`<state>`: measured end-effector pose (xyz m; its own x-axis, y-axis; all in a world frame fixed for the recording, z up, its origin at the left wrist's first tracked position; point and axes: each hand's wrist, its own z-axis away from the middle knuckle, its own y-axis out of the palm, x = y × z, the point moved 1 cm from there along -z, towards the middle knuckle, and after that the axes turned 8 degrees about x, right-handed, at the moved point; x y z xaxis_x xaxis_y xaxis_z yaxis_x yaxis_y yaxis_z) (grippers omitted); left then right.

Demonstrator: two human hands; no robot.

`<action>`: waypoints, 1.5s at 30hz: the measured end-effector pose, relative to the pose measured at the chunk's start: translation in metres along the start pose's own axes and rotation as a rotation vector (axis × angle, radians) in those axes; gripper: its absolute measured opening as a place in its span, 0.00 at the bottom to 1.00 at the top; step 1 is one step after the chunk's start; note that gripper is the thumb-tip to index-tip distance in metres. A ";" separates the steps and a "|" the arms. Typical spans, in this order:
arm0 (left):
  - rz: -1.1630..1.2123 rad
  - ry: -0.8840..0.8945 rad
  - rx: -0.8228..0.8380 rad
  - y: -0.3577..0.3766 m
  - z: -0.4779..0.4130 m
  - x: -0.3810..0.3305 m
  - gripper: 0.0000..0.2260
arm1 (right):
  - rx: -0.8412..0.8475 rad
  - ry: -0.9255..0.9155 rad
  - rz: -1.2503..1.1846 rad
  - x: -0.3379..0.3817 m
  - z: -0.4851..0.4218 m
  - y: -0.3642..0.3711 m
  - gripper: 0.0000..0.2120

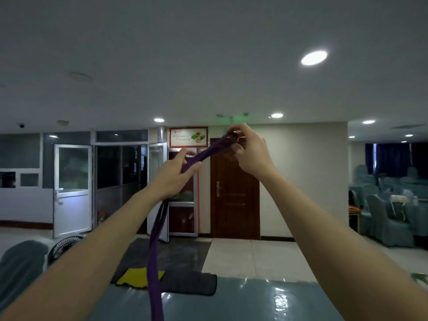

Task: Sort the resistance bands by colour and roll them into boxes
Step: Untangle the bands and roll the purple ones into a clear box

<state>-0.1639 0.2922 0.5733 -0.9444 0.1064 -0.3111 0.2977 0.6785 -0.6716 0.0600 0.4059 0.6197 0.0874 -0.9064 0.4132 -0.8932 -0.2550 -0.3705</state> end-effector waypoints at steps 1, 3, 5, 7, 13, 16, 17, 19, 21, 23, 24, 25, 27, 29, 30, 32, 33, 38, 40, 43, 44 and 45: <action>-0.099 0.048 0.009 -0.010 -0.005 -0.004 0.14 | 0.006 0.017 -0.031 0.001 -0.003 -0.006 0.18; -0.155 0.094 0.024 -0.019 -0.009 -0.009 0.15 | 0.028 0.066 -0.136 0.002 -0.006 -0.009 0.19; -0.032 0.093 0.018 -0.022 -0.005 -0.009 0.14 | 0.042 0.113 -0.293 0.003 -0.005 -0.007 0.15; 0.081 0.089 -0.025 -0.021 0.002 -0.007 0.12 | 0.027 0.111 -0.318 0.004 -0.005 -0.003 0.11; 0.142 0.027 -0.115 -0.028 0.007 0.006 0.13 | 0.105 0.159 -0.366 0.010 -0.008 0.011 0.20; 0.339 -0.116 0.178 -0.023 0.024 0.020 0.10 | 0.262 0.177 -0.390 0.011 0.000 0.017 0.23; 0.402 -0.176 0.367 -0.017 0.034 0.024 0.10 | 0.306 0.181 -0.390 0.012 0.002 0.018 0.23; 0.439 -0.241 0.735 0.001 0.057 0.028 0.16 | 0.448 0.182 -0.317 0.013 0.002 0.020 0.20; 0.459 -0.226 0.859 0.023 0.072 0.025 0.22 | 0.629 0.165 -0.179 0.015 0.001 0.026 0.15; 0.595 -0.196 0.723 0.045 0.079 0.016 0.24 | 0.722 0.138 -0.052 0.015 -0.002 0.034 0.12; 0.737 -0.190 0.630 0.055 0.080 0.014 0.24 | 0.728 0.113 0.007 0.015 -0.004 0.038 0.12; 0.898 -0.185 0.547 0.064 0.080 0.013 0.24 | 0.722 0.088 0.047 0.016 -0.005 0.040 0.11; 1.121 -0.170 0.398 0.079 0.078 0.014 0.20 | 0.694 0.056 0.052 0.014 -0.006 0.041 0.11; 1.160 -0.160 0.277 0.086 0.078 0.018 0.15 | 0.661 0.059 -0.005 0.007 -0.004 0.037 0.10; 1.144 -0.153 0.246 0.087 0.078 0.020 0.14 | 0.650 0.081 -0.063 0.003 0.000 0.035 0.09; 1.090 -0.142 0.239 0.088 0.076 0.024 0.11 | 0.630 0.164 -0.232 -0.009 0.009 0.033 0.15; 1.069 -0.140 0.246 0.088 0.075 0.026 0.12 | 0.609 0.222 -0.317 -0.016 0.014 0.034 0.19; 0.800 -0.163 0.244 0.083 0.068 0.028 0.16 | 0.509 0.508 -0.375 -0.057 0.036 0.042 0.23; 0.572 -0.102 0.247 0.081 0.069 0.029 0.13 | 0.609 0.652 -0.309 -0.073 0.046 0.045 0.28; 0.401 -0.070 0.280 0.078 0.071 0.028 0.15 | 0.804 0.758 -0.352 -0.088 0.062 0.047 0.31; 0.370 -0.066 0.294 0.077 0.070 0.028 0.14 | 0.813 0.769 -0.396 -0.091 0.067 0.048 0.31; 0.342 -0.057 0.309 0.075 0.071 0.027 0.13 | 0.792 0.781 -0.440 -0.094 0.071 0.048 0.29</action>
<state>-0.1573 0.2950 0.4667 -0.7780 0.2401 -0.5805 0.6267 0.3619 -0.6902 0.0400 0.4545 0.5037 -0.2190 -0.3099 0.9252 -0.3102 -0.8769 -0.3671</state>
